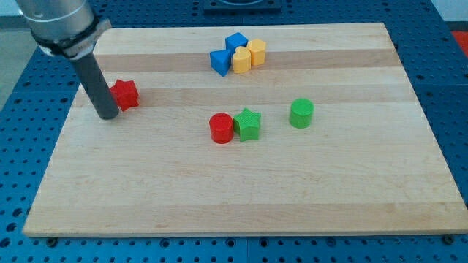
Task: Push the green star and the red circle left a bit
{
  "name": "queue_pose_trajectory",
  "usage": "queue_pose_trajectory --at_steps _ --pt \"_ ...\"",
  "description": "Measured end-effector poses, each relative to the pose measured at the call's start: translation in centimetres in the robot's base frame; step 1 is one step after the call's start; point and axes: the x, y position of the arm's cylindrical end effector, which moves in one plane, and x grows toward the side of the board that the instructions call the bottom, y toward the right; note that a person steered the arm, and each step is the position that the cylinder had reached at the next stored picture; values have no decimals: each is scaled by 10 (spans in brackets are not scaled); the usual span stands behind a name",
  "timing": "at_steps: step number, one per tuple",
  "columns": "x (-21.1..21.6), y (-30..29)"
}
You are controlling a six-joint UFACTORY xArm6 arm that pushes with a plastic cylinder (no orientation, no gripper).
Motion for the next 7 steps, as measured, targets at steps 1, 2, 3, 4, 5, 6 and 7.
queue_pose_trajectory --at_steps 1,2,3,4,5,6,7 --pt "32 39" --pt "41 103" --pt "59 149" --pt "77 156" --pt "96 181" --pt "97 273" --pt "73 323"
